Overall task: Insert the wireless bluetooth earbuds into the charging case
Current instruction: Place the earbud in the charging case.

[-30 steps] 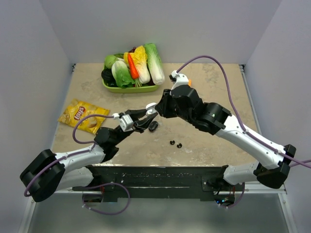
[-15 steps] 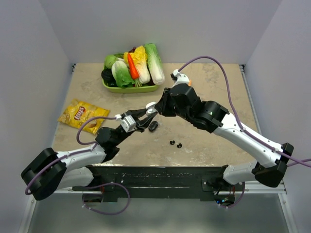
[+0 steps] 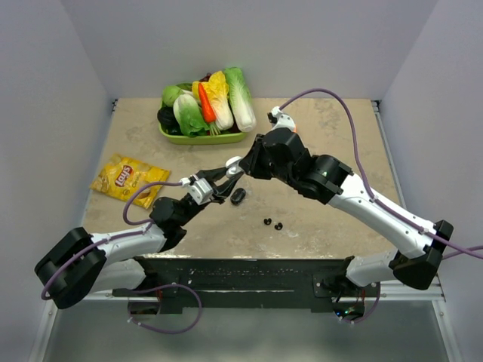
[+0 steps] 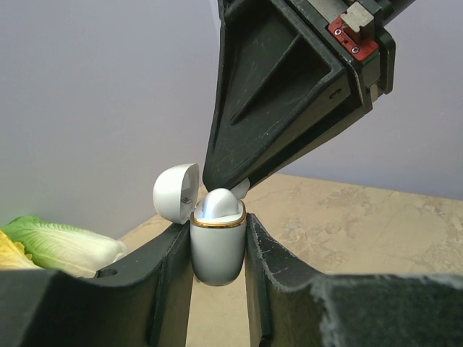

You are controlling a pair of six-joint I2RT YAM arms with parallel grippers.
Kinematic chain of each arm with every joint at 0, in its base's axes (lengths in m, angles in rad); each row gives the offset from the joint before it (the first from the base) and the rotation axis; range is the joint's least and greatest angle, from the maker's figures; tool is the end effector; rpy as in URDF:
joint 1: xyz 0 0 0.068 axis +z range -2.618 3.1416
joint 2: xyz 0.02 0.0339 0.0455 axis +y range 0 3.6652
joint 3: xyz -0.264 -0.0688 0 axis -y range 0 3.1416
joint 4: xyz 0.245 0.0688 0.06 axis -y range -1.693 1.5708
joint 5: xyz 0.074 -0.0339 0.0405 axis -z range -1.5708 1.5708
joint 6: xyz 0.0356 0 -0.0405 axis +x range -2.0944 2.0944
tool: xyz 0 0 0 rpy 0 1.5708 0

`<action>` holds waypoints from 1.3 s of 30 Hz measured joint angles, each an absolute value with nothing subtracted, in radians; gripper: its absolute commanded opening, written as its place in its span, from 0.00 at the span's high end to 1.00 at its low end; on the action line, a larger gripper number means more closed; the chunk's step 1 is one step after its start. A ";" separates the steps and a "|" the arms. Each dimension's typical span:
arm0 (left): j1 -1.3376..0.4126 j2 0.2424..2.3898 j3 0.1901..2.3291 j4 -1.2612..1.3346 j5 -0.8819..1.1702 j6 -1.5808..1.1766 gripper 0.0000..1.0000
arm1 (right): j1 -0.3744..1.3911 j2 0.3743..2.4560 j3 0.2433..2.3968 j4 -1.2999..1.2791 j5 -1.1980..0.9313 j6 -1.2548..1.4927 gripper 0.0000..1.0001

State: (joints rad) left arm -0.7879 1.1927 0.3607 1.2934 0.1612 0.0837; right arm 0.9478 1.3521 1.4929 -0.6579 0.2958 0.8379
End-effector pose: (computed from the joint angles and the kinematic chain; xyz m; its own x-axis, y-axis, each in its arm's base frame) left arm 0.1579 -0.1668 0.2667 0.3799 -0.2648 -0.8863 0.7720 0.6186 0.1461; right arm 0.1781 0.2301 0.4116 -0.6605 0.2992 -0.6887 -0.2064 0.8095 0.5497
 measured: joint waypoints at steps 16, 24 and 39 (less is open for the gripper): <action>-0.788 1.199 0.363 1.305 0.120 0.094 1.00 | 0.949 1.355 1.493 -0.633 0.244 0.851 0.59; -0.793 1.202 0.365 1.293 0.116 0.096 1.00 | 0.965 1.349 1.493 -0.606 0.176 0.844 0.52; -0.801 1.195 0.368 1.288 0.128 0.079 1.00 | 0.982 1.170 1.468 -0.607 0.179 0.713 0.46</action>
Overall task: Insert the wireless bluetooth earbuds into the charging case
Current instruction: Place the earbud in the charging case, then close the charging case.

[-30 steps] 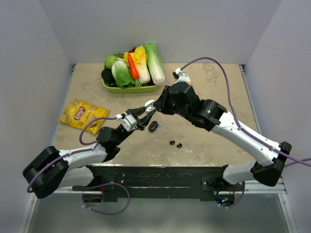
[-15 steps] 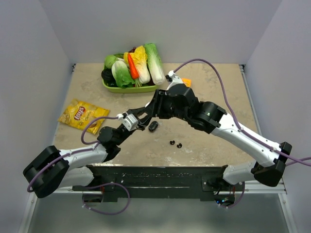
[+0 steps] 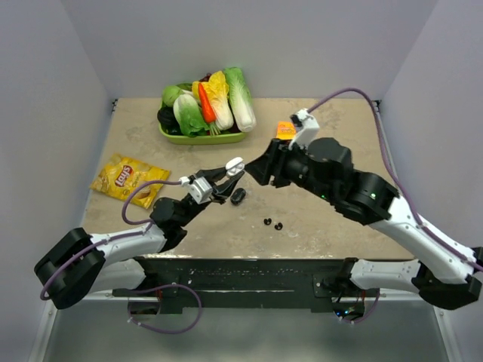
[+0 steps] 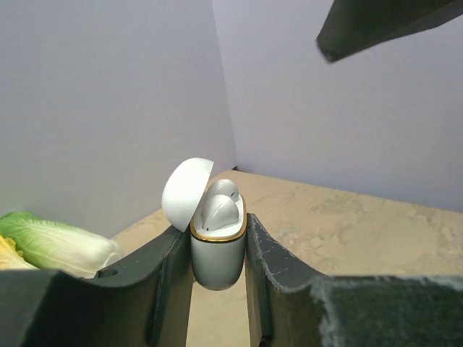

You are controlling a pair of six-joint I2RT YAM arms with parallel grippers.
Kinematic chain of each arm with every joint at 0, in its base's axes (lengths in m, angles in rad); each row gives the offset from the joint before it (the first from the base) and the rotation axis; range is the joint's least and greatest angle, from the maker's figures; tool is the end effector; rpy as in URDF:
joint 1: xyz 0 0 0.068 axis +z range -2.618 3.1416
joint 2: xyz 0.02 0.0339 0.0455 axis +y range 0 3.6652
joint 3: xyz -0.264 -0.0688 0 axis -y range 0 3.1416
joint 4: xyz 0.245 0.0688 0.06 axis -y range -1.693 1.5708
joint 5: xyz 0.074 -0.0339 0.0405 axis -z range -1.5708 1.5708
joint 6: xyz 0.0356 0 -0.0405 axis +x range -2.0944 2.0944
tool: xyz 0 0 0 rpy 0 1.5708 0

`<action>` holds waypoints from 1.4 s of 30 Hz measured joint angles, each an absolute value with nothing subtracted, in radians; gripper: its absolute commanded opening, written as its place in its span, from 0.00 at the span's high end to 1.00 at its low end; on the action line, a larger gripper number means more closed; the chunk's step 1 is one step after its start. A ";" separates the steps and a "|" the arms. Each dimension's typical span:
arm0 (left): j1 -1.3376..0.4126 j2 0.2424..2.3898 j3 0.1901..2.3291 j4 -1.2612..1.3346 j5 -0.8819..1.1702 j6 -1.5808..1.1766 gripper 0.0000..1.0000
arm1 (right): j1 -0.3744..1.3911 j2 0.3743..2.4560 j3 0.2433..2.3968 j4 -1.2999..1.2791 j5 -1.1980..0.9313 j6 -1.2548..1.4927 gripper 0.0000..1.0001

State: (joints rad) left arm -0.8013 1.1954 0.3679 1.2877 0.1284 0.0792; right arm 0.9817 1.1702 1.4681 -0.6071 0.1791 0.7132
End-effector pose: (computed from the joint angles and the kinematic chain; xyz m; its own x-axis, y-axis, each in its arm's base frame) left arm 0.1575 -0.1692 0.2679 0.3707 -0.2699 -0.8887 0.7652 0.6310 0.1276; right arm 0.1372 0.1939 0.4527 -0.6015 0.2587 -0.7559 -0.4368 0.6857 0.5822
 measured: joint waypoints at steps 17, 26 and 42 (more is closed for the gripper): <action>-0.720 1.035 0.391 1.304 0.434 -0.508 1.00 | 0.981 1.056 1.237 -0.476 0.432 0.398 0.52; -0.726 1.084 0.391 1.278 0.596 -0.484 1.00 | 0.981 1.126 1.288 -0.461 0.418 0.344 0.51; -0.743 1.084 0.391 1.172 0.575 -0.382 1.00 | 0.982 1.137 1.298 -0.463 0.215 0.328 0.54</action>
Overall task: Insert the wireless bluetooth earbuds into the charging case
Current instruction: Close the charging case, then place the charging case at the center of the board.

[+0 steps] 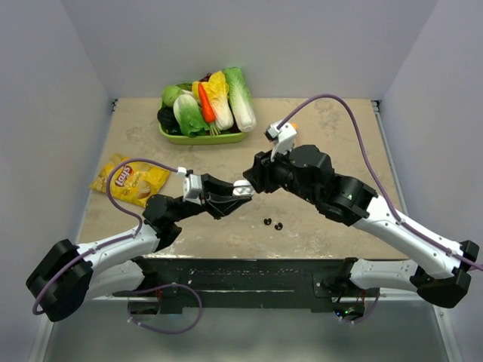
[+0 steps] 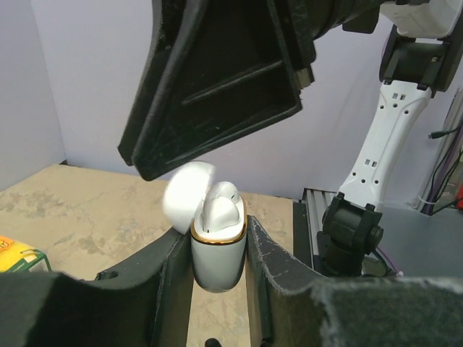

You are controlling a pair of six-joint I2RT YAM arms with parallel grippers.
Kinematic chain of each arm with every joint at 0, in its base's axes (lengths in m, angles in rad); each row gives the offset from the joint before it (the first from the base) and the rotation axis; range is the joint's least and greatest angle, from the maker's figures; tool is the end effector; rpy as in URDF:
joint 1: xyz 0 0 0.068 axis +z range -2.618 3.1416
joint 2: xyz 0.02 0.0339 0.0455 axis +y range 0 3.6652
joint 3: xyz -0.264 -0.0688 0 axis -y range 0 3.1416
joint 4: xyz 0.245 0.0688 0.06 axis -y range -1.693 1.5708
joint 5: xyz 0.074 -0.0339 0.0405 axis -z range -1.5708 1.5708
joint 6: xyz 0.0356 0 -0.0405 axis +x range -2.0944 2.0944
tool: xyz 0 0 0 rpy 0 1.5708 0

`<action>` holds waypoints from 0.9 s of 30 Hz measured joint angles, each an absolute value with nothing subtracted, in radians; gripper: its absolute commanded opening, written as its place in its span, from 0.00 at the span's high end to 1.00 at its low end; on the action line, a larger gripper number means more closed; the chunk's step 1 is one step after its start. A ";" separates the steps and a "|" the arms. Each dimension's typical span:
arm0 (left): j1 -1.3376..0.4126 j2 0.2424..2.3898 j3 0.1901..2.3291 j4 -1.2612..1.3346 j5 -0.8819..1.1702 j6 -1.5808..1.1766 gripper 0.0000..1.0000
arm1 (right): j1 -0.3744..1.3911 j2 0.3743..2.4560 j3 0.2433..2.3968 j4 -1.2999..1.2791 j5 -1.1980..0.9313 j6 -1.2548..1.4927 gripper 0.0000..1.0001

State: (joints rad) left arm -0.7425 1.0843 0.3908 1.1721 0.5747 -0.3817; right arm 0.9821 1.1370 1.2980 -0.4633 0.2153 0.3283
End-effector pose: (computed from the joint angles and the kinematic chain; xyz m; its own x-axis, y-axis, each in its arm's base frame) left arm 0.1457 -0.1600 0.2842 -0.0289 -0.3978 -0.9170 0.9830 0.1552 -0.0983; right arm 0.1424 0.1996 0.4192 -0.3819 -0.0048 -0.9242 -0.6086 0.7539 0.2476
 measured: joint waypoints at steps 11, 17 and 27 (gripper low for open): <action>-0.749 1.084 0.391 1.136 0.519 -0.370 1.00 | 0.987 1.074 1.220 -0.453 0.194 0.349 0.48; -0.739 1.124 0.403 1.036 0.274 -0.402 1.00 | 0.990 0.924 1.048 -0.414 0.426 0.390 0.47; -0.561 1.495 0.415 0.827 0.046 -0.682 1.00 | 0.990 0.962 0.812 -0.365 0.525 0.434 0.46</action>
